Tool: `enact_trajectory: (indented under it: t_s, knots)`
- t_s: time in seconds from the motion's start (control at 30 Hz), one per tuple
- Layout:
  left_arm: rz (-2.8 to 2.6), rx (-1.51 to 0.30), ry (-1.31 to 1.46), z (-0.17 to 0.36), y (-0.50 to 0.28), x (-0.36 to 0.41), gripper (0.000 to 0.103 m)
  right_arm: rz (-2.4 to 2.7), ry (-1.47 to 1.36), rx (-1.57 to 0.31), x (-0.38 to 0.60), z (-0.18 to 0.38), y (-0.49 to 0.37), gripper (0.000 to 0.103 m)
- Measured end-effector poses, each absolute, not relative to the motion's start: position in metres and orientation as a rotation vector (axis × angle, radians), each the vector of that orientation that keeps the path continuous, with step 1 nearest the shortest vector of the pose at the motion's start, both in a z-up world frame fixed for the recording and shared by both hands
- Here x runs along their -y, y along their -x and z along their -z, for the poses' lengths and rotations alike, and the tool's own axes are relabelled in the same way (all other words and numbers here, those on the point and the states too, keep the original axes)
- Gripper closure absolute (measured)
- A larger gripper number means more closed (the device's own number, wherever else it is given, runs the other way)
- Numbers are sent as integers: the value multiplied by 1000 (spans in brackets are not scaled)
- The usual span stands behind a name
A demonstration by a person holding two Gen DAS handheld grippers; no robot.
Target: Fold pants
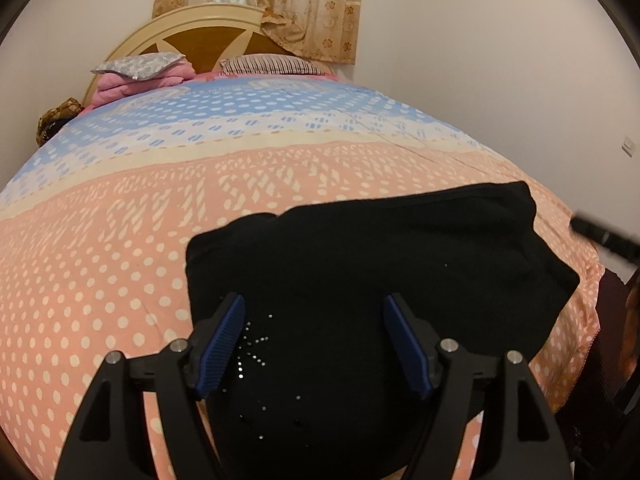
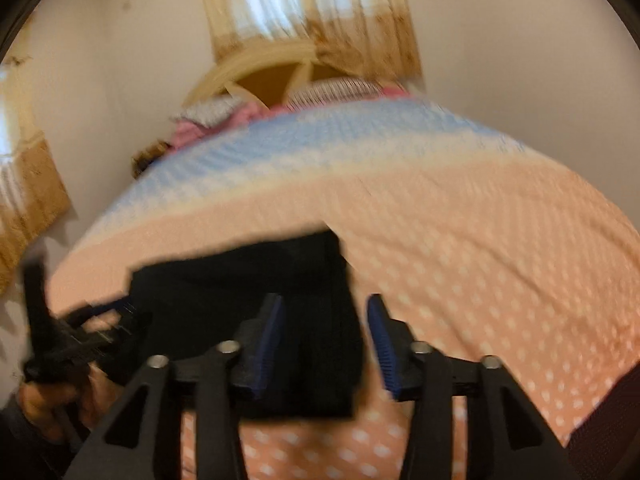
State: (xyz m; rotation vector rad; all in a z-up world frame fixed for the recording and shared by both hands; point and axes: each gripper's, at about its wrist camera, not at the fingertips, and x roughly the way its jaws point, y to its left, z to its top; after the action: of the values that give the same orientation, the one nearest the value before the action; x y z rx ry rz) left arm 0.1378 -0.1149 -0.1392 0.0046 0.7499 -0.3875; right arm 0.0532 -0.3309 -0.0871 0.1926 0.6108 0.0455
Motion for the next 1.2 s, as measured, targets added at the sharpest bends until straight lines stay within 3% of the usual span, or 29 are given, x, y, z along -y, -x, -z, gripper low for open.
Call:
enact_trajectory:
  t_s: [0.17, 0.37, 0.7, 0.87, 1.2]
  knots:
    - [389, -755, 0, 140, -138, 116, 28, -230, -256, -617, 308, 83, -82, 44]
    - [401, -766, 2, 142, -138, 116, 26, -179, -400, -772, 327, 124, -131, 44]
    - [397, -778, 1, 146, -134, 112, 24, -191, -380, -760, 332, 123, -124, 44]
    - [394, -781, 20, 146, -121, 101, 24, -257, -321, -704, 298, 95, -119, 44]
    - [388, -789, 46, 154, -113, 90, 23, -644, -398, -908, 207, 128, -175, 44]
